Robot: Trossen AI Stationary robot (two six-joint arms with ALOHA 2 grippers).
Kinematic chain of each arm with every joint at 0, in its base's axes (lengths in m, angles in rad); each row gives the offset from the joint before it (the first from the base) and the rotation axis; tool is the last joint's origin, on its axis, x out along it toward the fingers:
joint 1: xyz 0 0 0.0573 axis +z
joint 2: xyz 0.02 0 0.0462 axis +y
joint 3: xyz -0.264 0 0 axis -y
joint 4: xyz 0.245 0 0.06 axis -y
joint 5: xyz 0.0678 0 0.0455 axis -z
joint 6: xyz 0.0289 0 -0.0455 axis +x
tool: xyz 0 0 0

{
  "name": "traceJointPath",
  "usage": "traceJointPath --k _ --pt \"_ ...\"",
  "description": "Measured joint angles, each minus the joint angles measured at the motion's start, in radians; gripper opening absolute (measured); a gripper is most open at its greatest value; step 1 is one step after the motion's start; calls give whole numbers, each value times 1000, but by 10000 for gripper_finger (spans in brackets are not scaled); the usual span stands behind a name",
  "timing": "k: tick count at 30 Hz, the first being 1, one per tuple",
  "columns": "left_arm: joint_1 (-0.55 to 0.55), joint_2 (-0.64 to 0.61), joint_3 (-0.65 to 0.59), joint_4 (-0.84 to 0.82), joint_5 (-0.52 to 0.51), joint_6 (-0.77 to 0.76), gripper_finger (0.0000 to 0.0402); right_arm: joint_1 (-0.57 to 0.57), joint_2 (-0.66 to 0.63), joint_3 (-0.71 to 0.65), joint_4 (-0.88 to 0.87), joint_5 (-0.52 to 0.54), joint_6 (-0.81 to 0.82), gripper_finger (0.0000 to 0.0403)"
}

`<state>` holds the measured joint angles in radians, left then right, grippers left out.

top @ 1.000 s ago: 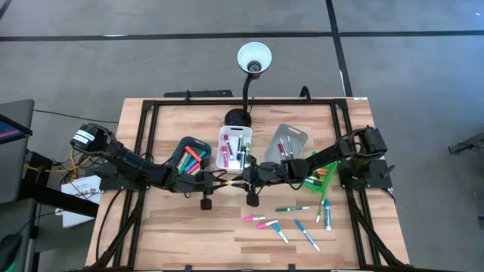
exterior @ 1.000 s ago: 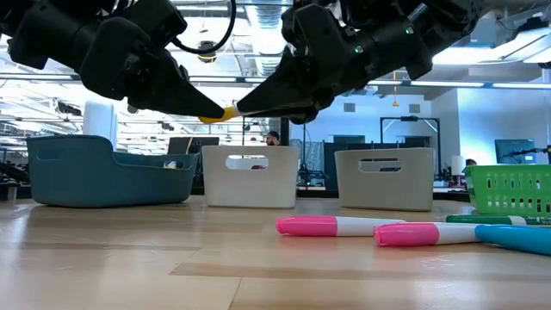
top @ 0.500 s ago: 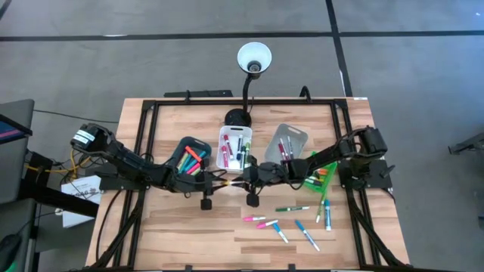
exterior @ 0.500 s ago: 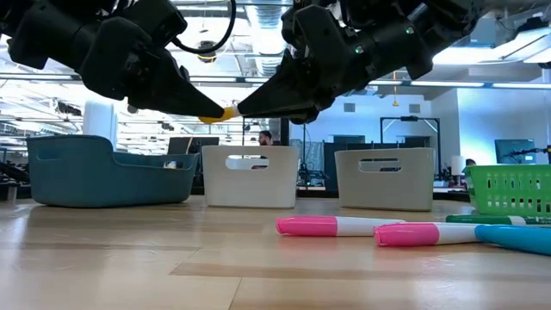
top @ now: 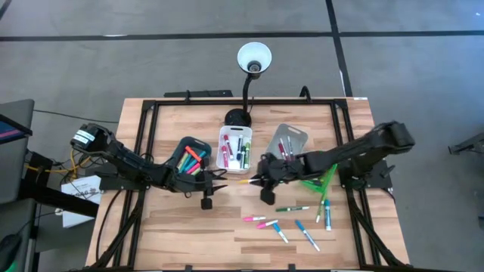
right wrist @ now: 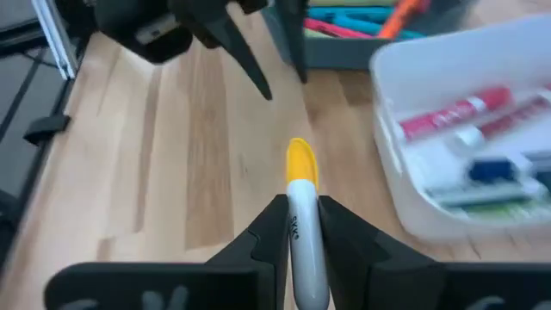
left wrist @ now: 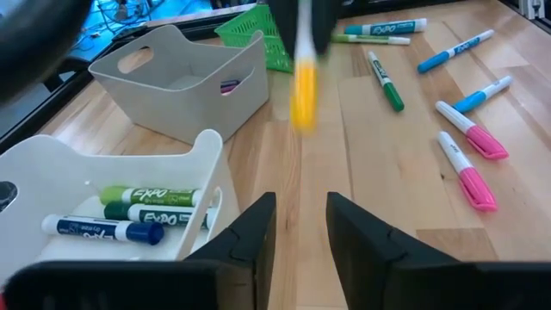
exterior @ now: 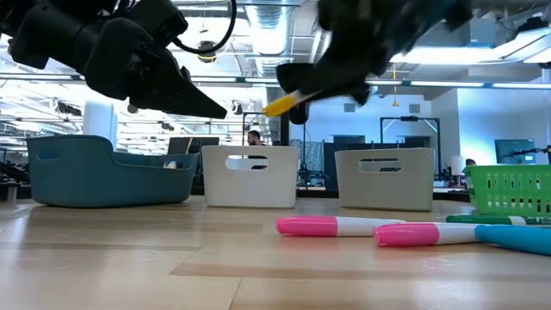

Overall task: Pick & Place Markers
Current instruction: Put the yellow mini marker into the green bin

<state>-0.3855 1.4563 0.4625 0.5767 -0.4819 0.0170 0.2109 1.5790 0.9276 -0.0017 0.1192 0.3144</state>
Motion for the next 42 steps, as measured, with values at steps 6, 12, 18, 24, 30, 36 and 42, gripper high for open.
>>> traceJointPath --k 6,12,18,24,30,36,42 --pt "0 0 0 0 3 -6 102 76 -215 1 -424 99 171 43" --pt "0 0 0 0 3 -26 102 203 -408 1 -869 219 577 40" --pt "0 0 0 0 3 -26 102 336 -481 1 -1270 254 1018 48" --pt "0 0 0 0 4 -26 102 409 -466 0 -1392 246 1237 44" --pt "0 0 0 1 4 -38 102 409 -396 -28 -1380 242 1239 47" --pt "0 0 0 6 4 -52 102 356 -314 -115 -1248 152 1208 47" --pt "0 0 0 7 4 -52 102 294 -252 -143 -1153 139 1079 56"
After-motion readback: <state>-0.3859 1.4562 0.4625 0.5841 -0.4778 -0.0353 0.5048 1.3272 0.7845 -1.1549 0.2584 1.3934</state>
